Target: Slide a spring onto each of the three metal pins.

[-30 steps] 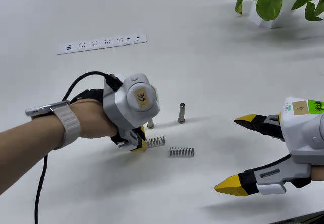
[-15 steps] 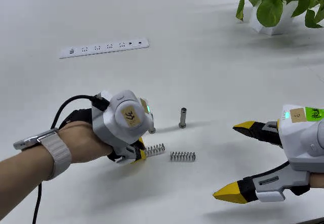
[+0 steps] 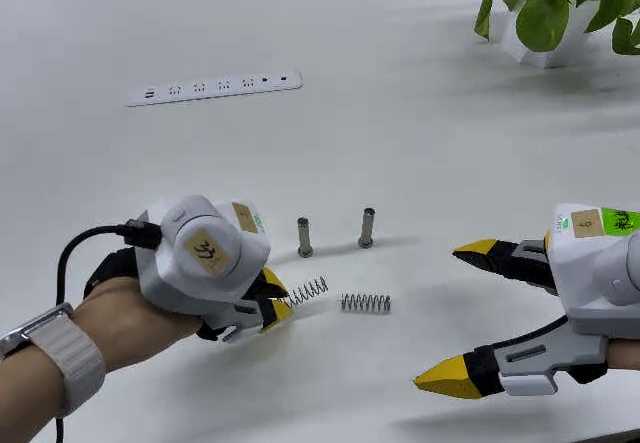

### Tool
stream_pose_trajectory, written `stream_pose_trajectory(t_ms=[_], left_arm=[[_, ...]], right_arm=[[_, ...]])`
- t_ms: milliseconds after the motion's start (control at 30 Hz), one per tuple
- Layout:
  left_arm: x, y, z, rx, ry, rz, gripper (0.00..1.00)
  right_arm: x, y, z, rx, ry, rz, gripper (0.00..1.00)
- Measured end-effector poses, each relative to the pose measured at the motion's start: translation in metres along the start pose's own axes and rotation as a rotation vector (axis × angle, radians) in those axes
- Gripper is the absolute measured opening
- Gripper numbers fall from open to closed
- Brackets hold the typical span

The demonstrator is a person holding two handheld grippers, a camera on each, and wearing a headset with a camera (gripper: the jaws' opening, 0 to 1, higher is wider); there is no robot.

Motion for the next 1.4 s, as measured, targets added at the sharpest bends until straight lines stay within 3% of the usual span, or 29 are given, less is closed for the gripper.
stream_pose_trajectory(t_ms=[200,467,700,900,1400], left_arm=[[-0.015,-0.003,-0.010,-0.097,-0.020,-0.017,0.10],[-0.035,-0.002,-0.021,-0.164,0.003,-0.008,0.10],[-0.054,-0.006,-0.019,-0.185,-0.020,-0.007,0.10],[-0.064,-0.008,-0.016,-0.202,-0.050,-0.005,0.10],[-0.070,-0.009,-0.015,-0.207,-0.086,0.009,0.10]], right_arm=[[0.004,0.005,0.002,-0.008,0.024,0.003,0.87],[0.007,0.010,0.005,0.003,0.056,-0.019,0.86],[0.015,0.017,0.011,0.013,0.096,-0.041,0.84],[0.027,0.024,0.017,0.024,0.165,-0.049,0.71],[0.042,0.044,0.028,0.036,0.275,-0.067,0.41]])
Point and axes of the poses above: the centre of the closed fingertips' face, and the gripper's own axes: z roughly forward along the fingers, x roughly to its left, y roughly out of its top, the point moved 2 cm from there along -z, roughly backward along the fingers, and after that the axes turned 15 degrees about -z, right-handed, at the moved point
